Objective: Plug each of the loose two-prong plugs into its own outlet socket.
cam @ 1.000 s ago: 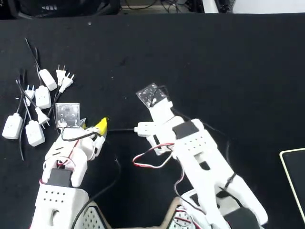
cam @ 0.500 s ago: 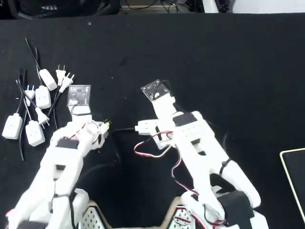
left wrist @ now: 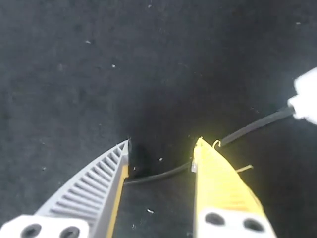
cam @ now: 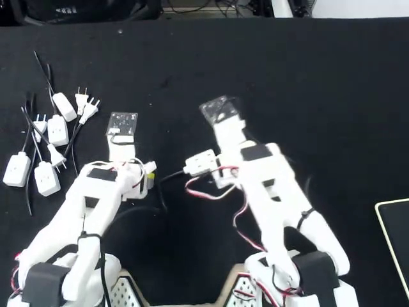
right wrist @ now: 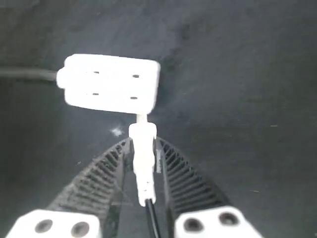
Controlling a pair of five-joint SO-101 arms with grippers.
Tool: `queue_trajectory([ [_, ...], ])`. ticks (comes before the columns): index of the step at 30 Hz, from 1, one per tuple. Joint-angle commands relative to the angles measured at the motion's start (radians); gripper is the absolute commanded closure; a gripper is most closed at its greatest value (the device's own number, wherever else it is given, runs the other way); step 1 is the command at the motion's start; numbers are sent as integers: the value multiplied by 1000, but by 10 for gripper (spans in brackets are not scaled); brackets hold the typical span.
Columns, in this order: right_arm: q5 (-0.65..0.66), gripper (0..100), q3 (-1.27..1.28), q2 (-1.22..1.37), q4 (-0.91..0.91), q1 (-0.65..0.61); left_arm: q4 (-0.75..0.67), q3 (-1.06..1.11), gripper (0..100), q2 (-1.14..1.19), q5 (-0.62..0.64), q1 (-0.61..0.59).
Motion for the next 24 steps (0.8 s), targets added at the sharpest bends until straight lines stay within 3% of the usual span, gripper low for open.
queue_trajectory([
  [1,46,988,-68,1,-12,64,14,-22,787,-71,-5,21],
  [11,89,988,-341,10,324,60,-12,76,787,-256,-5,12],
  [18,95,988,-651,254,517,54,-216,245,787,-333,-5,15],
  [24,41,988,-871,424,621,-9,-238,265,787,-354,-5,18],
])
